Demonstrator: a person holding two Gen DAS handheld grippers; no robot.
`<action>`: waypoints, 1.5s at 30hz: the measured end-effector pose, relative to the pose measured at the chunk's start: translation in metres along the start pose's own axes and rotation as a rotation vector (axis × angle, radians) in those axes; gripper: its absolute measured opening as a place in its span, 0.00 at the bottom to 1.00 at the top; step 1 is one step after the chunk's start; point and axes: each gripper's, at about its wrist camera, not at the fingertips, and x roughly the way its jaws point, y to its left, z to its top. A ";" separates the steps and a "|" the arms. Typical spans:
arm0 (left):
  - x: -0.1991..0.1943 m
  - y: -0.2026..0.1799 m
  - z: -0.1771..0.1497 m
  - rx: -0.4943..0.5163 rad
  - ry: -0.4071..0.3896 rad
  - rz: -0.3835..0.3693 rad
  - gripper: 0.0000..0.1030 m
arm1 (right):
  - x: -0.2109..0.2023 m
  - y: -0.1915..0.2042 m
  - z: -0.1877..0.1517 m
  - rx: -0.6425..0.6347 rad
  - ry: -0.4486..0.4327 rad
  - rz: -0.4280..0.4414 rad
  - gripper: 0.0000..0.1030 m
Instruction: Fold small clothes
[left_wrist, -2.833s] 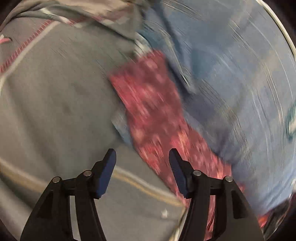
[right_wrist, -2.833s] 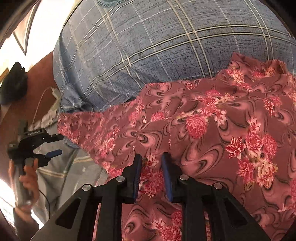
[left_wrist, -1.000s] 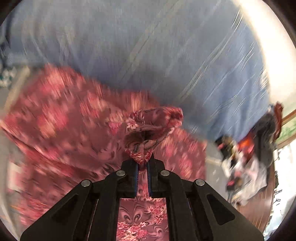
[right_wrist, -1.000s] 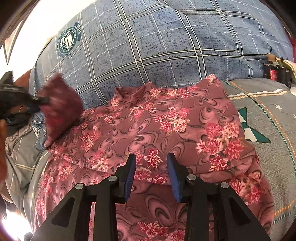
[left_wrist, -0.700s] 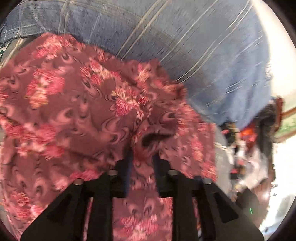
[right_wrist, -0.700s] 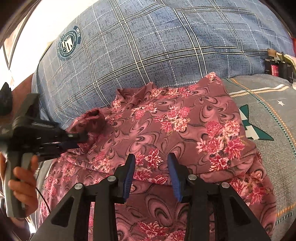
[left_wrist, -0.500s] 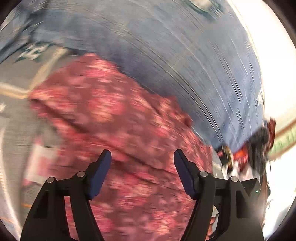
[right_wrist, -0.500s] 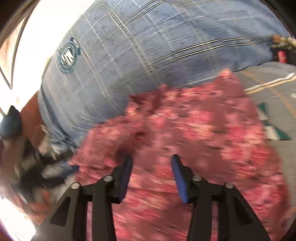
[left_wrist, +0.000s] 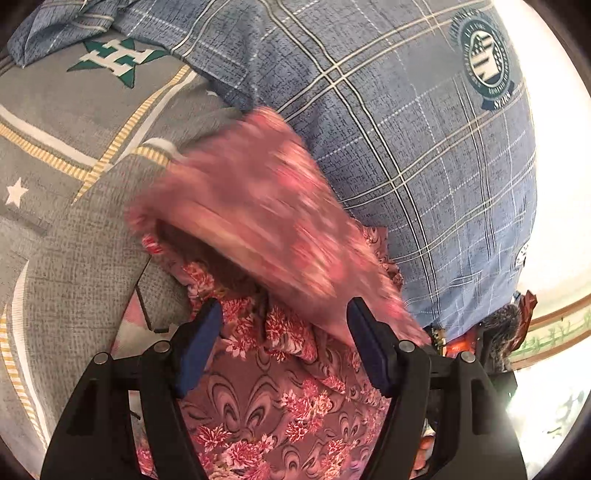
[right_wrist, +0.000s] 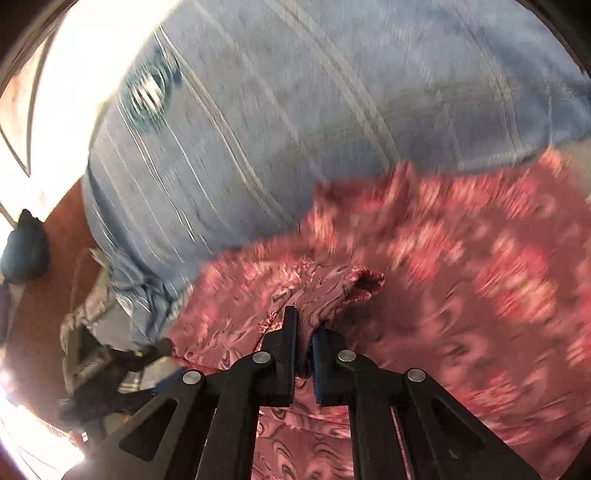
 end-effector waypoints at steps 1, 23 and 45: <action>0.001 0.000 0.000 -0.007 0.000 -0.002 0.67 | -0.013 -0.009 0.005 0.004 -0.020 -0.012 0.06; -0.012 -0.041 -0.023 0.187 -0.041 0.117 0.20 | -0.086 -0.111 0.015 0.150 -0.146 -0.257 0.14; -0.045 -0.041 -0.123 0.551 0.198 0.337 0.61 | -0.150 -0.121 -0.118 0.068 0.266 -0.165 0.14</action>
